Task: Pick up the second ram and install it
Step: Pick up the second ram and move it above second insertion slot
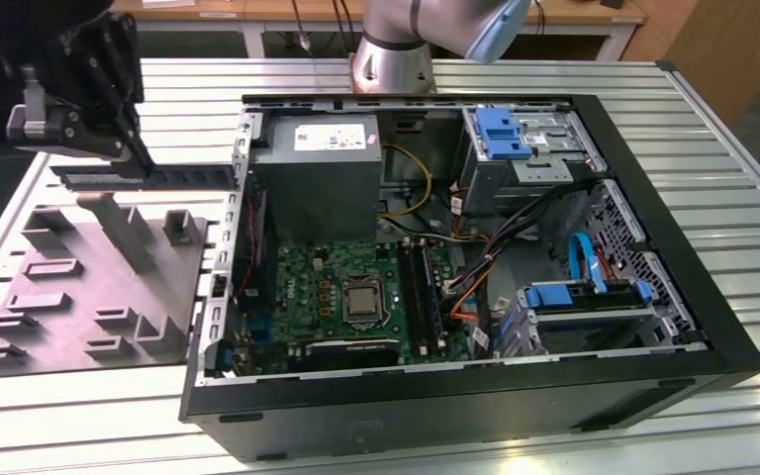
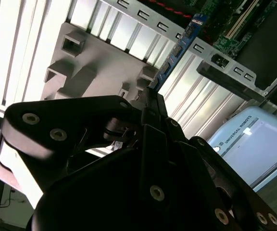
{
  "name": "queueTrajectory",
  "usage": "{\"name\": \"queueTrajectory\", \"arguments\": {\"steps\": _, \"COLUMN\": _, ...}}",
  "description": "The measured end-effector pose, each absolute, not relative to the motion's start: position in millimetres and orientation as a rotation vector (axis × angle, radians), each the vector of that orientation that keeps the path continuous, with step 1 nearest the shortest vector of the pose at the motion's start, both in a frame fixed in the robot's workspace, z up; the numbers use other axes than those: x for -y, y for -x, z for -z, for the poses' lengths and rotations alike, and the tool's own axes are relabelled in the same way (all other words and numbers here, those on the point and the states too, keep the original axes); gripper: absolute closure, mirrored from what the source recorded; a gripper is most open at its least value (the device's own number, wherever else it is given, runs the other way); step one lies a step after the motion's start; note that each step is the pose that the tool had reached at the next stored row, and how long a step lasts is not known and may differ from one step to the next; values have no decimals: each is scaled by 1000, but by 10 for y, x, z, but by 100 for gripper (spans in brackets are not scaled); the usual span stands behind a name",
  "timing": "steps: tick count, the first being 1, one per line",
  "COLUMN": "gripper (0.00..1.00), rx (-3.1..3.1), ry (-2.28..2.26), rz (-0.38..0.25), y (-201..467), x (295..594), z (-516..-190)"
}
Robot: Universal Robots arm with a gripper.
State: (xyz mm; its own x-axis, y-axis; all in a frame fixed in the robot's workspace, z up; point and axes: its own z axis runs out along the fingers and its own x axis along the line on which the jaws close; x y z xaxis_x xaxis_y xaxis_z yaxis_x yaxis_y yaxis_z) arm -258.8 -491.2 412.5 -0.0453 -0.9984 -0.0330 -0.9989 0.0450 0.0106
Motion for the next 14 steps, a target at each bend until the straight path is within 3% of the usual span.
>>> {"name": "queueTrajectory", "arguments": {"steps": 14, "gripper": 88, "rx": -2259, "ry": 2159, "rz": -48, "y": 2203, "x": 4912, "z": -4123}}
